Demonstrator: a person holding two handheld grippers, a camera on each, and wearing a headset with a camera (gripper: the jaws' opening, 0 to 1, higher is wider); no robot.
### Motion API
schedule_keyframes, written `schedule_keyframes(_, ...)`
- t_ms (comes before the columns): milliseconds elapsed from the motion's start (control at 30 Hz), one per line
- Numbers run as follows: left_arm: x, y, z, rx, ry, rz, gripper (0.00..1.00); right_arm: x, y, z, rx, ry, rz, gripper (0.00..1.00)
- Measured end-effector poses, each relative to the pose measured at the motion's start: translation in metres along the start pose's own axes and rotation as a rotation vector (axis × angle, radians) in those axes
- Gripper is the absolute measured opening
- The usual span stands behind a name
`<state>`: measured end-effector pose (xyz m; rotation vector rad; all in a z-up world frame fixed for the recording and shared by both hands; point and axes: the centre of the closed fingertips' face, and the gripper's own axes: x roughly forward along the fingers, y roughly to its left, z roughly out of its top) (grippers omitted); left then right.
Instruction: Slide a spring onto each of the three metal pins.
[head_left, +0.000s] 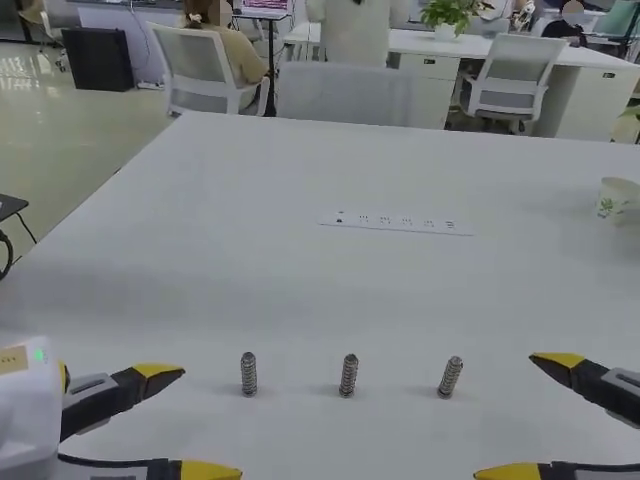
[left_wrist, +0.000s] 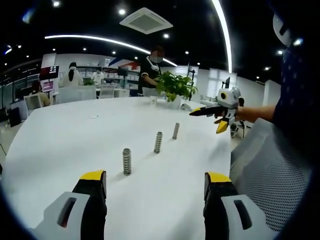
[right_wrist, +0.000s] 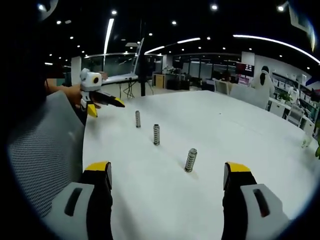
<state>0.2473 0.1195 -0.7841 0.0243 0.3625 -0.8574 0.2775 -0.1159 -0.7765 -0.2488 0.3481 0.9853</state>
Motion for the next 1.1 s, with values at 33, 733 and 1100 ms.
schedule_keyframes(33, 0.0006, 0.0005, -0.0006, 0.001, 0.003, 0.001, 0.78, 0.0004, 0.0000, -0.0008, 0.000, 0.003, 0.001, 0.93)
schedule_keyframes(733, 0.0087, 0.0042, 0.0050, -0.014, -0.022, 0.007, 0.98, 0.0028, -0.0088, -0.0038, 0.015, 0.012, -0.007, 0.96)
schedule_keyframes(1100, 0.0087, 0.0043, 0.0042, -0.021, -0.020, 0.005, 0.98, 0.0034, -0.0093, -0.0060, 0.006, 0.028, -0.007, 0.98)
